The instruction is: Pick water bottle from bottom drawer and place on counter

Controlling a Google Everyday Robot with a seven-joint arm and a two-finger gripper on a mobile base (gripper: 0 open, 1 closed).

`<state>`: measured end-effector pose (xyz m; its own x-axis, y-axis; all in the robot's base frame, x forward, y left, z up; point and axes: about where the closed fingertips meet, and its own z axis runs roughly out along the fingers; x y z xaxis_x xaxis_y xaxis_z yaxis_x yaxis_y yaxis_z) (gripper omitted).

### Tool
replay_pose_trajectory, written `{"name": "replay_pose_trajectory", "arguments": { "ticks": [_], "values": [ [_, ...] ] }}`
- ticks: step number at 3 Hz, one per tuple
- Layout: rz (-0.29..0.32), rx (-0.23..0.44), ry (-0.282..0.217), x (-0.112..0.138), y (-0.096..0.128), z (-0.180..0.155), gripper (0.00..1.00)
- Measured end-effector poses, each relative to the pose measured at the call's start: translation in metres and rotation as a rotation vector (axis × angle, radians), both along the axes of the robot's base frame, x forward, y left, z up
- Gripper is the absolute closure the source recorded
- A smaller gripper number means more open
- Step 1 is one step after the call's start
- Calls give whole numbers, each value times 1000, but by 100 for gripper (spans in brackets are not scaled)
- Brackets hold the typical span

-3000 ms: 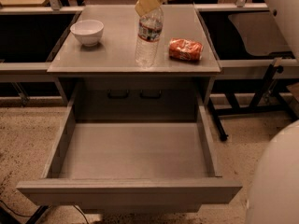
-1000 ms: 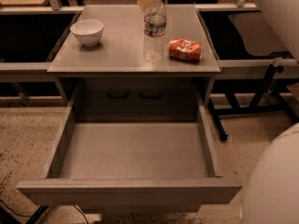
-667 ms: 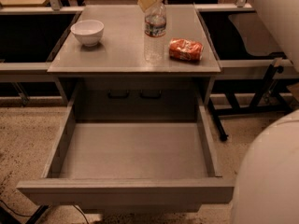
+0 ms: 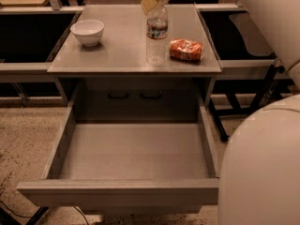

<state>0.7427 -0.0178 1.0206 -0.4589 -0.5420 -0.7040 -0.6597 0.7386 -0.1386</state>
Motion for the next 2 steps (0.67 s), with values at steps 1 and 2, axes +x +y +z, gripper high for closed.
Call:
{"name": "replay_pose_trajectory", "arguments": {
  "ticks": [1,2],
  "values": [
    [-21,8,15,9,-5,-8,100],
    [-36,18,26,17,-9,-15,100]
  ]
}}
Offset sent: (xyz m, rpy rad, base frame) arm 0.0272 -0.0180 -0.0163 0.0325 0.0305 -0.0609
